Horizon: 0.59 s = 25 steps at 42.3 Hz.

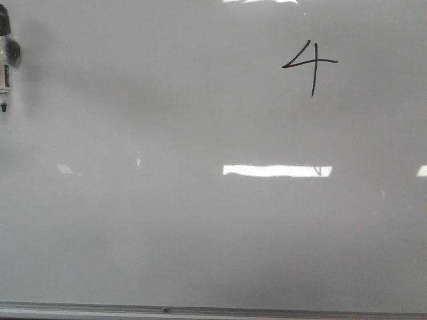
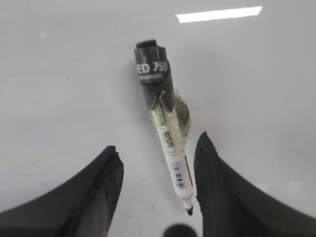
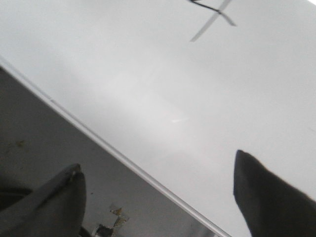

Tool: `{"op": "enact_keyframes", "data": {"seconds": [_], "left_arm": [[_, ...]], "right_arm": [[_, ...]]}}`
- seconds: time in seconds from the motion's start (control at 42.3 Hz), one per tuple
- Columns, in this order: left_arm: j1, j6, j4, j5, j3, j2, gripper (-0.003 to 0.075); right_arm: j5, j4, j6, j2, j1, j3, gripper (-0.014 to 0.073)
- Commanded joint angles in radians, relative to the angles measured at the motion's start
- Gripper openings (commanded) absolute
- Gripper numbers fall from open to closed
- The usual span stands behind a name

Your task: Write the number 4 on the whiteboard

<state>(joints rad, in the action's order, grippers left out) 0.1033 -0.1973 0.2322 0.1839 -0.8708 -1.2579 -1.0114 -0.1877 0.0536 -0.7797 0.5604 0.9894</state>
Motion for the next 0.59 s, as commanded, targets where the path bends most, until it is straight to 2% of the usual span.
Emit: {"op": "enact_keyframes", "data": {"seconds": [0.0, 0.142, 0.236, 0.567], "left_arm": [[0.002, 0.001, 0.008, 0.124, -0.098, 0.102, 0.0337], [0.038, 0.029, 0.008, 0.247, -0.154, 0.216, 0.0337], [0.088, 0.055, 0.002, 0.282, -0.16, 0.293, 0.0337], [0.341, 0.058, -0.043, 0.597, -0.16, 0.504, 0.0337]], "right_arm": [[0.004, -0.062, 0.089, 0.07, -0.035, 0.036, 0.0623], [0.002, -0.06, 0.125, 0.166, -0.038, 0.035, 0.0623], [0.002, -0.058, 0.125, 0.218, -0.038, 0.029, 0.0623], [-0.074, -0.012, 0.125, 0.304, -0.038, 0.0, 0.0623]]}}
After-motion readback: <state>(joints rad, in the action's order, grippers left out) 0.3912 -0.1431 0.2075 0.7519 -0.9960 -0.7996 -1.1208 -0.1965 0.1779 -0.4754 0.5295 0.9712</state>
